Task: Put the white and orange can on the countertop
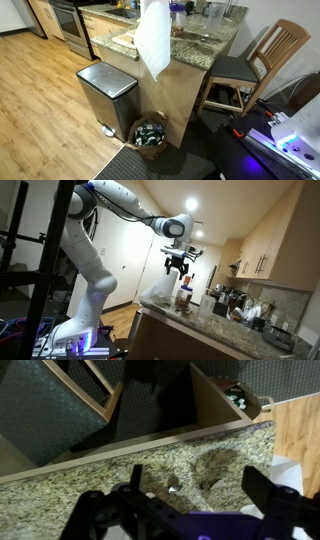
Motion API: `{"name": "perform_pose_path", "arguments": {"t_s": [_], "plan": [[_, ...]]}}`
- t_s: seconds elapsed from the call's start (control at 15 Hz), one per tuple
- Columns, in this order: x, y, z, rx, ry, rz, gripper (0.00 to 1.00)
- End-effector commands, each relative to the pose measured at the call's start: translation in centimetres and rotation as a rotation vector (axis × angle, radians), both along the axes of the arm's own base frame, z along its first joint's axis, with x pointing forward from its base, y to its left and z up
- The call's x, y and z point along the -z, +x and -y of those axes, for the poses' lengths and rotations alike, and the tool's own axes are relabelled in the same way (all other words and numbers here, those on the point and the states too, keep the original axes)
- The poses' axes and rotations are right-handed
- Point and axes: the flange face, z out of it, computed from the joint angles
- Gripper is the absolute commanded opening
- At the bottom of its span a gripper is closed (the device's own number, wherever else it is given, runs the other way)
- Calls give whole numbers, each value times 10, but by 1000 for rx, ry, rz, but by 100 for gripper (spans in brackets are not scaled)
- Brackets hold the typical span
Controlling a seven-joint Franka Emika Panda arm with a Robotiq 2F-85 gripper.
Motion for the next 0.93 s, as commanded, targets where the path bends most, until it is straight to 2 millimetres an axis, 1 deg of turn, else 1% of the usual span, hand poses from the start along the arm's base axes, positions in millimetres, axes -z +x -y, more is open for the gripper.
{"name": "perform_pose_path", "arguments": {"t_s": [0.0, 0.13, 0.2, 0.27, 0.33, 0.4, 0.47, 0.53, 0.73, 0.8, 0.87], "plan": [[21, 8, -84, -175, -69, -60, 100], [6, 21, -132, -284, -135, -34, 100], [-9, 30, -154, -320, -184, 4, 100], [-22, 37, -171, -350, -222, 51, 100], [-40, 47, -178, -327, -243, 108, 100], [-56, 52, -176, -295, -240, 144, 100], [-34, 32, -180, -315, -221, 103, 100], [-43, 34, -183, -313, -225, 120, 100], [-39, 34, -181, -311, -223, 113, 100], [-34, 37, -182, -323, -209, 101, 100], [-28, 58, -182, -321, -178, 72, 100]]}}
